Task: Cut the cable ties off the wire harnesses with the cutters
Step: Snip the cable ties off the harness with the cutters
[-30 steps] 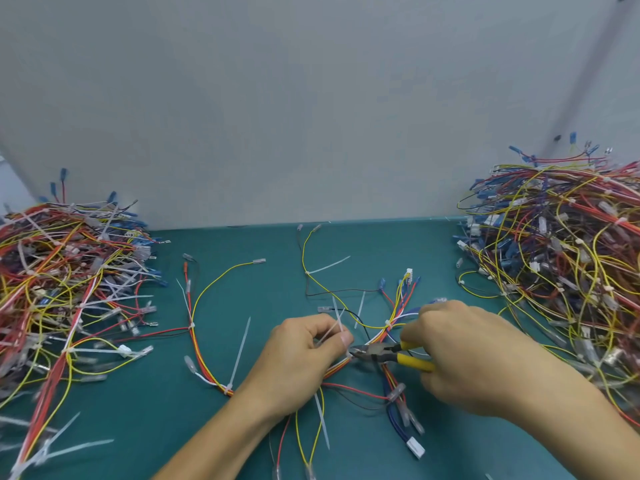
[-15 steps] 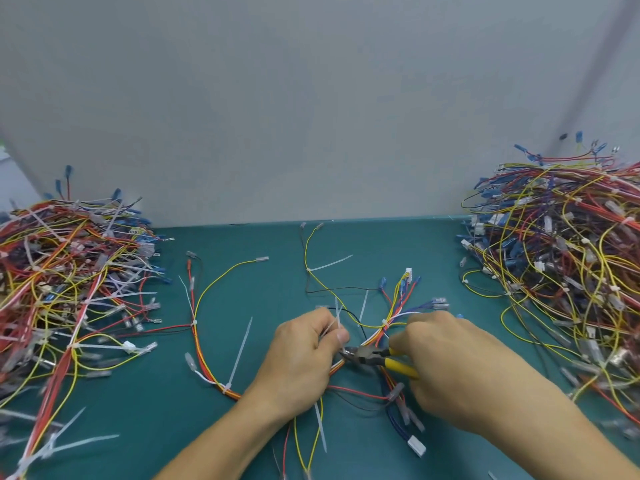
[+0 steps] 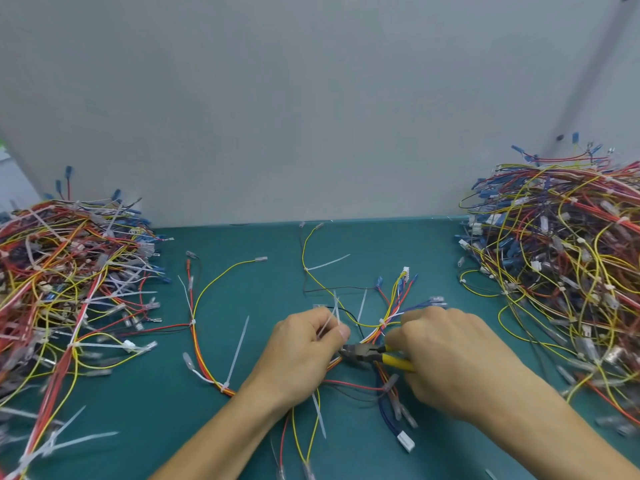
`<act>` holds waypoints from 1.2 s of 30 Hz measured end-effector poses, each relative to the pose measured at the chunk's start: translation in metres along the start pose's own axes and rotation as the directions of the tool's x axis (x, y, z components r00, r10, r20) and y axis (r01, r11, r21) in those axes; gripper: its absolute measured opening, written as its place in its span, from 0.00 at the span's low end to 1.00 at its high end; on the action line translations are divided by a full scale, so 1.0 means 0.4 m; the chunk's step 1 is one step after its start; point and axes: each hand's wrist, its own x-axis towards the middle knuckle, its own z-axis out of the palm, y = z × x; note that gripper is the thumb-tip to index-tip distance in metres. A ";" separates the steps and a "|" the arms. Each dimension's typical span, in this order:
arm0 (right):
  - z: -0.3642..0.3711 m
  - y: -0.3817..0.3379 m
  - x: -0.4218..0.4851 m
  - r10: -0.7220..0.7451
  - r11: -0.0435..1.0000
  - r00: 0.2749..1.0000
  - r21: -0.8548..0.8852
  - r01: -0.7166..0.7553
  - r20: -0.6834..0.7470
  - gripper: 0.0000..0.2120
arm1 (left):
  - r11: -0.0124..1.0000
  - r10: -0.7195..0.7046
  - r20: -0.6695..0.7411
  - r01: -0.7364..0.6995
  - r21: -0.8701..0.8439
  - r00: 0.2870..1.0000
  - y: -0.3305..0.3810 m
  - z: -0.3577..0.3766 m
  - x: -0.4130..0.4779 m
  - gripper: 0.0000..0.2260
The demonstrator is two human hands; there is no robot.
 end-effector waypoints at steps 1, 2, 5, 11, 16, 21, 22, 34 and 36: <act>0.001 0.000 0.000 0.001 1.000 1.000 0.003 -0.001 0.003 0.06 | 1.000 0.001 -0.003 -0.001 -0.007 1.000 0.000 0.001 -0.002 0.13; 0.002 0.001 -0.001 0.005 1.000 1.000 0.006 -0.005 0.006 0.06 | 1.000 0.006 -0.007 -0.006 -0.009 1.000 0.000 0.002 -0.003 0.14; 0.004 0.000 -0.001 0.013 1.000 1.000 0.015 -0.014 0.017 0.06 | 1.000 -0.007 -0.010 0.007 -0.028 1.000 -0.007 0.002 0.001 0.14; 0.005 0.011 -0.001 0.024 0.995 1.000 0.097 -0.025 0.018 0.06 | 0.872 -0.201 0.021 0.188 -0.452 0.979 0.006 -0.025 0.009 0.16; -0.012 0.026 0.004 0.011 0.961 1.000 0.277 -0.007 -0.011 0.19 | 0.779 -0.198 0.017 0.168 -0.604 0.980 0.044 -0.096 0.010 0.10; -0.016 0.002 -0.010 -0.103 0.967 0.985 0.218 0.131 -0.136 0.15 | 0.823 -0.168 0.069 0.179 -0.540 0.983 0.026 -0.147 -0.030 0.12; -0.015 -0.005 -0.012 -0.122 0.972 0.982 0.184 0.149 -0.147 0.14 | 0.849 -0.142 0.073 0.160 -0.504 0.987 0.015 -0.151 -0.044 0.13; -0.005 -0.026 0.001 -0.181 0.983 0.983 -0.039 0.180 -0.026 0.12 | 0.940 0.266 0.215 -0.302 0.156 0.940 -0.045 -0.131 -0.095 0.07; -0.007 -0.028 0.002 -0.186 0.983 0.982 -0.005 0.186 -0.015 0.11 | 0.943 0.272 0.149 -0.294 0.153 0.951 -0.046 -0.122 -0.092 0.03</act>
